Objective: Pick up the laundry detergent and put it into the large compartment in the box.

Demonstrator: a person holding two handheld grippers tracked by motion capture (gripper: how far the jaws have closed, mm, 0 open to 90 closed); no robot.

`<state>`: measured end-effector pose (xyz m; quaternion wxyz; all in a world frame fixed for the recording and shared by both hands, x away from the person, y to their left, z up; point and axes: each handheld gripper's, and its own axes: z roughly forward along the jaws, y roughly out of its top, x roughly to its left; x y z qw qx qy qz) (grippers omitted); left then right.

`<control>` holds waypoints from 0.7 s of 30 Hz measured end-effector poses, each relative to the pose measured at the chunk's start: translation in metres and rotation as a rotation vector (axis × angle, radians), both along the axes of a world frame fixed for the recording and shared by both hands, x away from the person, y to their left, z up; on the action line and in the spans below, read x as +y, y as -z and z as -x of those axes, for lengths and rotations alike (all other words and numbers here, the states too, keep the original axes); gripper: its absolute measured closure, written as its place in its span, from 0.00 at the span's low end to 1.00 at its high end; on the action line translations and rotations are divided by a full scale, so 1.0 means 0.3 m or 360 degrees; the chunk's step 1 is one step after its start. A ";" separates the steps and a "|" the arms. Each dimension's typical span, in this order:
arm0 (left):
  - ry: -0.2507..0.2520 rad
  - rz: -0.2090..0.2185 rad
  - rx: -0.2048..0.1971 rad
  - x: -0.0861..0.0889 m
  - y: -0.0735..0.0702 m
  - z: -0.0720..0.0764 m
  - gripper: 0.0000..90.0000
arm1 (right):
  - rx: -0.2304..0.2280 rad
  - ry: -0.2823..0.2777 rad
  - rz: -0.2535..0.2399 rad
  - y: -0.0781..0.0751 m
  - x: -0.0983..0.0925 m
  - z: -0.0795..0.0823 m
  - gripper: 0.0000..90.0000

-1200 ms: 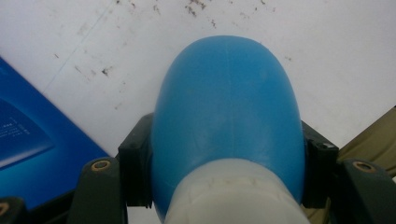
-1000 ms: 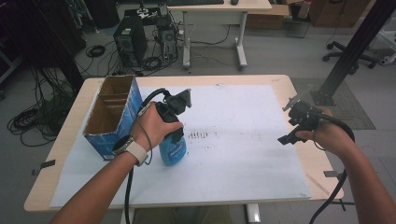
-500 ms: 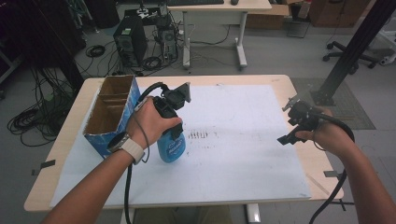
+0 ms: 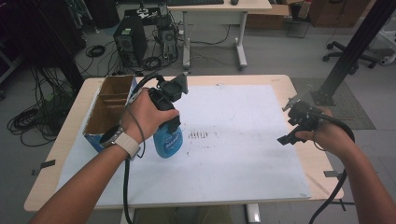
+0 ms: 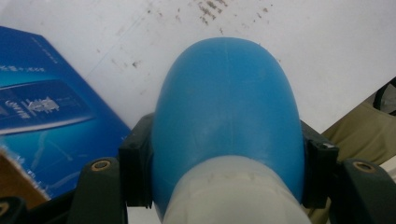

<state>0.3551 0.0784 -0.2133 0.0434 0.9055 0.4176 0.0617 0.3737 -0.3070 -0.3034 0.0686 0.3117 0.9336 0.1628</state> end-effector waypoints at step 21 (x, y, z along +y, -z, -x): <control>-0.0046 -0.0008 -0.0022 0.021 -0.110 0.005 0.41 | -0.0008 -0.0015 -0.0003 -0.006 0.013 -0.003 0.12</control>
